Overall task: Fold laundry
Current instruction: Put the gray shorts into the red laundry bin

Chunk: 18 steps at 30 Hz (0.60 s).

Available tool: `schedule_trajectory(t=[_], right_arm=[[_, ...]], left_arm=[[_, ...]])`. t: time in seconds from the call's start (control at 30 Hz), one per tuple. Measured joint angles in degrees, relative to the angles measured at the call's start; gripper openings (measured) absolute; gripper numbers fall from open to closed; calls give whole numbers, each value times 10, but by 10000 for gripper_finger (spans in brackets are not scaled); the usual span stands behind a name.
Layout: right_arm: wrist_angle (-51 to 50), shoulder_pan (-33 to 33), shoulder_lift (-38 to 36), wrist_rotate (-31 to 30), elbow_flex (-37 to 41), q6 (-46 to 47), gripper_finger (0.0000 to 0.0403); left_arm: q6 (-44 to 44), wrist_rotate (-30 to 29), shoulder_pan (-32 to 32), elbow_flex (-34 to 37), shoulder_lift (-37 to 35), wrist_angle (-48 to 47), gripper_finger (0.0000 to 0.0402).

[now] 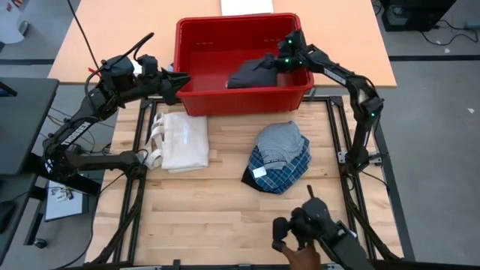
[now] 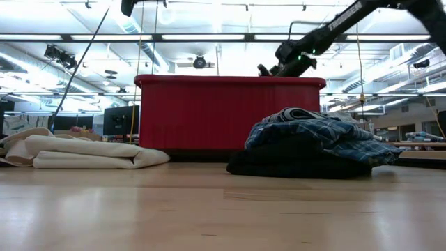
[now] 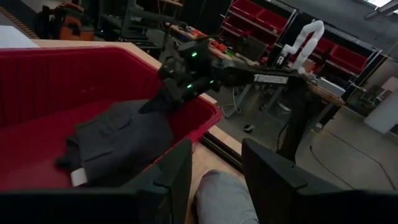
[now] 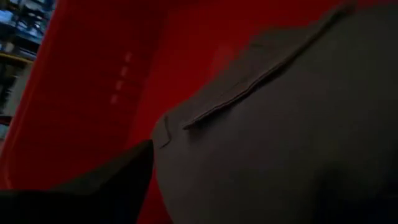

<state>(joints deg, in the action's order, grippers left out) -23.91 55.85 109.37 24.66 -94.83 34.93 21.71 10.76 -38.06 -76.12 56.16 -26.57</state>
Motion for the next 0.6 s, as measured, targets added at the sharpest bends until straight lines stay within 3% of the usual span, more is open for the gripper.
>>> schedule_trajectory(t=[0.23,0.4,0.6], right_arm=[[-35,-33,-71,-144,0,-89,336],[-81,-26,-49,-124,0,-92,331],[-212,-29,-36,-74,1,-106,331]], left_arm=[[1,0,0,0,0,0,144],[1,0,0,0,0,1,144],[2,0,0,0,0,2,144]])
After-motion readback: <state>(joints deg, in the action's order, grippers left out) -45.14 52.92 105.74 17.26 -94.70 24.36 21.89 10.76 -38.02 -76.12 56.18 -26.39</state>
